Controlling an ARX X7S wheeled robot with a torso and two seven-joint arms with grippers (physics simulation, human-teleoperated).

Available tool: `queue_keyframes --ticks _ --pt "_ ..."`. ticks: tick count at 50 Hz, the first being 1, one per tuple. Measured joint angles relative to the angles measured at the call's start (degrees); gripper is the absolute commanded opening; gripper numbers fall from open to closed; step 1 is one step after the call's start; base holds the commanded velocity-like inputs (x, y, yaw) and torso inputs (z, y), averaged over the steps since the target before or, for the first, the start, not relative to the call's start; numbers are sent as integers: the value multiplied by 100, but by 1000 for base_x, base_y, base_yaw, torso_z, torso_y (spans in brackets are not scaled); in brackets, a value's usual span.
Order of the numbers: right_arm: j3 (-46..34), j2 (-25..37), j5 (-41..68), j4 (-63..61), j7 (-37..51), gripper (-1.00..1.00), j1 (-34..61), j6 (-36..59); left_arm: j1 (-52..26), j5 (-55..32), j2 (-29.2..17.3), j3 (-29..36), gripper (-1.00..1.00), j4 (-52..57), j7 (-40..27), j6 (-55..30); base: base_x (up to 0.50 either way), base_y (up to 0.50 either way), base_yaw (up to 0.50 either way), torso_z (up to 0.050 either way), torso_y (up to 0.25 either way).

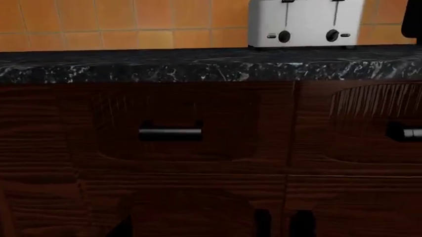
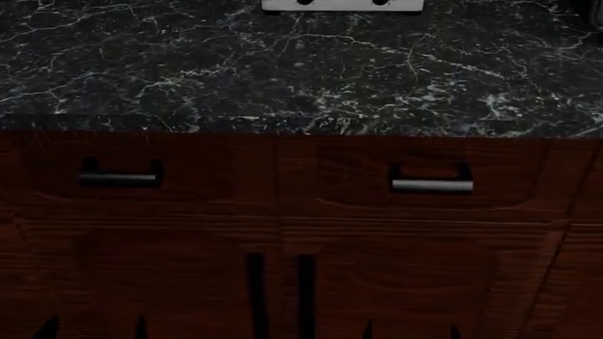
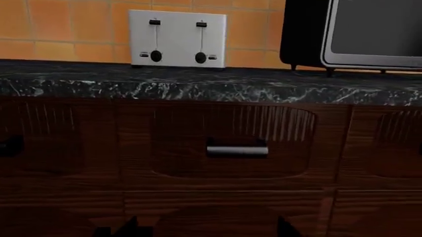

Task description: Navigate to the stove.

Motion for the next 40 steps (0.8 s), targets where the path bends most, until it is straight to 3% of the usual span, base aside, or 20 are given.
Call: queue_keyframes --ticks 40 --pt "-69 56 85 3 49 100 24 42 -11 -70 -50 75 100 -3 -53 24 -500 -2 0 0 0"
